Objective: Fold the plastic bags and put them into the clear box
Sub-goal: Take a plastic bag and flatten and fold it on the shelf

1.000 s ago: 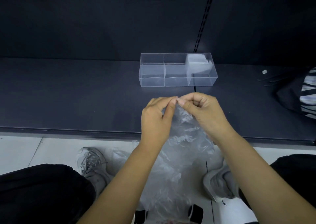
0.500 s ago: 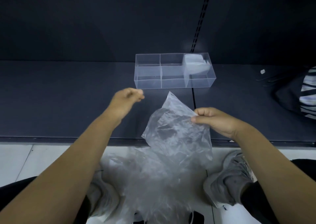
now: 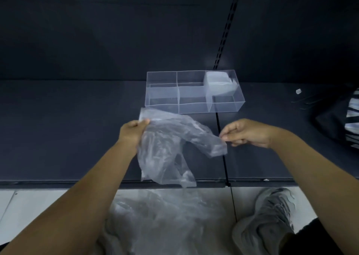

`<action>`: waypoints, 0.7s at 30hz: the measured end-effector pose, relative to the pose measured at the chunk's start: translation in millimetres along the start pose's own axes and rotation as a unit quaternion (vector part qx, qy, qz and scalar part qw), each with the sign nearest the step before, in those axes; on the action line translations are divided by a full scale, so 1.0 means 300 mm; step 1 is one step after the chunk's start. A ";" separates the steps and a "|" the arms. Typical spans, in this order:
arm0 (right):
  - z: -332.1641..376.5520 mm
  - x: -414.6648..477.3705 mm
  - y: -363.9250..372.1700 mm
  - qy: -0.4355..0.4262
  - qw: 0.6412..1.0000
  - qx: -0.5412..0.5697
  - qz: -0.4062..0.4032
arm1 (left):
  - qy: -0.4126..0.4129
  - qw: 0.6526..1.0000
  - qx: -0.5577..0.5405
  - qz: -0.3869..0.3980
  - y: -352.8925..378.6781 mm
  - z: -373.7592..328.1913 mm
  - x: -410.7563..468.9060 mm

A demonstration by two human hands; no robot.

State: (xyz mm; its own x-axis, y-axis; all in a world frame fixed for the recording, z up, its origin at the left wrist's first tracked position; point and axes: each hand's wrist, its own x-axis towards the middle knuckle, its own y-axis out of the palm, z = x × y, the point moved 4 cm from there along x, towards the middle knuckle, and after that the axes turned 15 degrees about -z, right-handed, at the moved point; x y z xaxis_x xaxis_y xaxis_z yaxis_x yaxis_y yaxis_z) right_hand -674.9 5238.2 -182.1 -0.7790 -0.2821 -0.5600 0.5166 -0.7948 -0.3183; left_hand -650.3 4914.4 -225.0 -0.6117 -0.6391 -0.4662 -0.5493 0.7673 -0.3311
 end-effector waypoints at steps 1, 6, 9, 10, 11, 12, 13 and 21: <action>-0.021 0.009 -0.027 0.012 1.000 0.000 -0.023 | -0.011 1.000 0.015 -0.021 -0.023 0.022 0.026; -0.084 0.030 -0.013 0.071 0.978 0.138 -0.138 | -0.054 0.997 0.045 -0.041 -0.102 0.117 0.095; -0.101 0.044 0.135 0.106 0.971 0.184 -0.109 | -0.083 0.996 0.026 0.024 -0.131 0.156 0.094; -0.098 0.055 0.179 0.109 0.971 0.189 -0.100 | -0.094 0.995 0.017 0.036 -0.144 0.169 0.095; -0.092 0.070 0.212 0.109 0.969 0.197 -0.098 | -0.102 0.994 0.008 0.042 -0.158 0.179 0.095; -0.083 0.089 0.232 0.107 0.967 0.206 -0.108 | -0.109 0.993 -0.002 0.042 -0.168 0.186 0.095; -0.072 0.110 0.241 0.102 0.964 0.210 -0.128 | -0.113 0.993 -0.009 0.035 -0.177 0.190 0.098; 0.028 0.272 0.216 0.035 0.974 0.069 -0.213 | -0.048 0.990 0.073 -0.111 -0.175 0.124 0.156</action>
State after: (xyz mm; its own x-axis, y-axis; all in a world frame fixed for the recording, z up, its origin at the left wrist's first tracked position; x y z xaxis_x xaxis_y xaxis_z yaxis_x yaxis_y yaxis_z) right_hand -708.0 5159.2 -241.9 -0.8833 0.1227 -0.4526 0.0953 -0.8981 -0.4294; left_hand -629.0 4846.3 -259.9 -0.4237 -0.7905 -0.4422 -0.5717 0.6120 -0.5464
